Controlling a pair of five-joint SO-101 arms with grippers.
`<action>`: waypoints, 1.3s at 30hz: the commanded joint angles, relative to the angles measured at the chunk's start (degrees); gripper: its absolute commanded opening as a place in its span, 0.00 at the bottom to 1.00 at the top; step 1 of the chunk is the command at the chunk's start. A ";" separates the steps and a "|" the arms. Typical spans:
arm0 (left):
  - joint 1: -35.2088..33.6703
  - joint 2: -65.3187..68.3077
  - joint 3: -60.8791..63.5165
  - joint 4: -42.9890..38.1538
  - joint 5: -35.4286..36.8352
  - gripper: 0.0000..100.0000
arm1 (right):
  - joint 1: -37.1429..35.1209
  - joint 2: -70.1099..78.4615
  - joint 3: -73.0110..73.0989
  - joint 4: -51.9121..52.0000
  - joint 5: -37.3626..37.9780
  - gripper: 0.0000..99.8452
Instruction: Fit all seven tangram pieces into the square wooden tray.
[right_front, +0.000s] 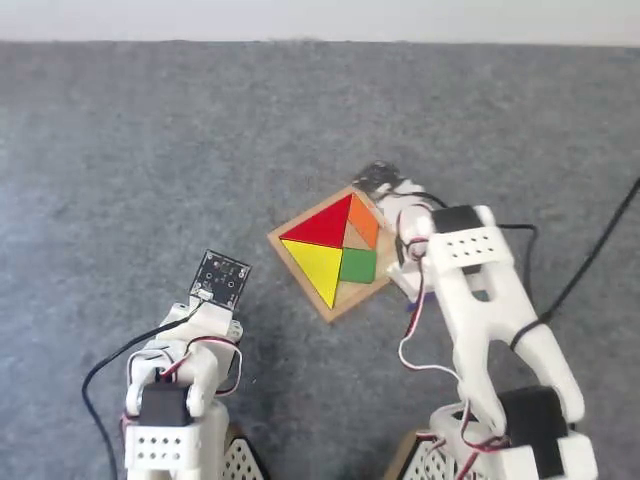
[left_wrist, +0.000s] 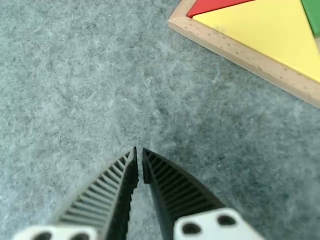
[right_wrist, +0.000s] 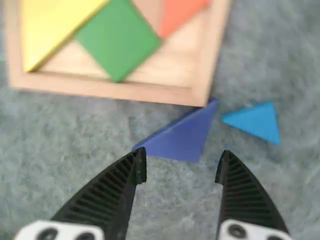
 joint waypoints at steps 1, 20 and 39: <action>-0.26 -1.32 -0.40 0.18 -0.62 0.02 | 2.77 1.54 0.35 -2.07 -12.13 0.23; -0.26 -1.32 -0.40 0.18 -0.62 0.02 | 11.47 9.63 -8.09 -9.10 -57.76 0.23; -0.26 -1.32 -0.40 0.18 -0.62 0.02 | 7.69 23.69 -19.69 -12.09 -77.36 0.23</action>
